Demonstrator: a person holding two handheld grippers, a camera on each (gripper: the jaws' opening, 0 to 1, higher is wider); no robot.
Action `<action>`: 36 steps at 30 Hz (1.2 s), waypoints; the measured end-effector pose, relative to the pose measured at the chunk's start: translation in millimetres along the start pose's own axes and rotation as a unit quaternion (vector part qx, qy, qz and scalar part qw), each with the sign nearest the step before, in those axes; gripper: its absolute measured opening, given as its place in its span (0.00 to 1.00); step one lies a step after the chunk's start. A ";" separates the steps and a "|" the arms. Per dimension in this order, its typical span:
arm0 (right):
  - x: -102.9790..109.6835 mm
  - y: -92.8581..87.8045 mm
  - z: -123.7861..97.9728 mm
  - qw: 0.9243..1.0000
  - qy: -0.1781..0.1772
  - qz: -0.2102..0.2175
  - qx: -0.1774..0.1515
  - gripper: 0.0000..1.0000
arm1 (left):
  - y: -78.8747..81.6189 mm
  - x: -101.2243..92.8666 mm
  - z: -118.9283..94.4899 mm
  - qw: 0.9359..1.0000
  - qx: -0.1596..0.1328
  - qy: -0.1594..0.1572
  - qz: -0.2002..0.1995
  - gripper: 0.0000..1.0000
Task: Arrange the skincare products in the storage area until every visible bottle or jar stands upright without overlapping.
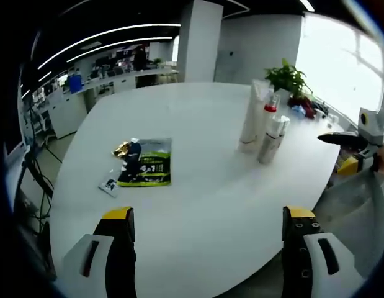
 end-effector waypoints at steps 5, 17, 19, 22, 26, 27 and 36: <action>0.6 -0.9 0.7 1.000 0.001 0.001 0.001 1.00 | 3.8 10.9 13.1 1.000 0.013 0.008 0.013 0.97; 2.4 -3.7 1.1 1.000 0.008 -0.002 0.007 1.00 | 26.2 35.6 48.0 0.998 0.038 0.038 0.033 0.97; 1.6 -3.8 1.0 1.000 0.008 0.001 0.006 1.00 | 30.1 38.9 54.5 0.997 0.044 0.040 0.045 0.97; 1.2 -4.1 0.9 1.000 0.008 0.005 0.005 1.00 | 34.5 44.7 64.0 0.996 0.053 0.046 0.051 0.97; 0.9 -4.7 1.1 1.000 0.008 0.008 0.007 1.00 | 40.9 52.4 77.9 0.995 0.059 0.057 0.055 0.97; 0.7 -4.9 1.1 1.000 0.008 0.009 0.007 1.00 | 41.9 53.7 80.6 0.995 0.060 0.059 0.055 0.97; 0.2 -6.7 1.7 1.000 0.008 0.014 0.012 1.00 | 49.5 68.8 110.4 0.991 0.083 0.078 0.065 0.97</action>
Point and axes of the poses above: the point that each gripper's makers call its tool centre point, and the gripper's own axes: z roughly forward along the fingers, x roughly to its left, y roughly out of its top, the point moved 2 cm from there along -z, roughly backward along the fingers, and after that the axes turned 10 degrees about -z, right-handed, at the moved point
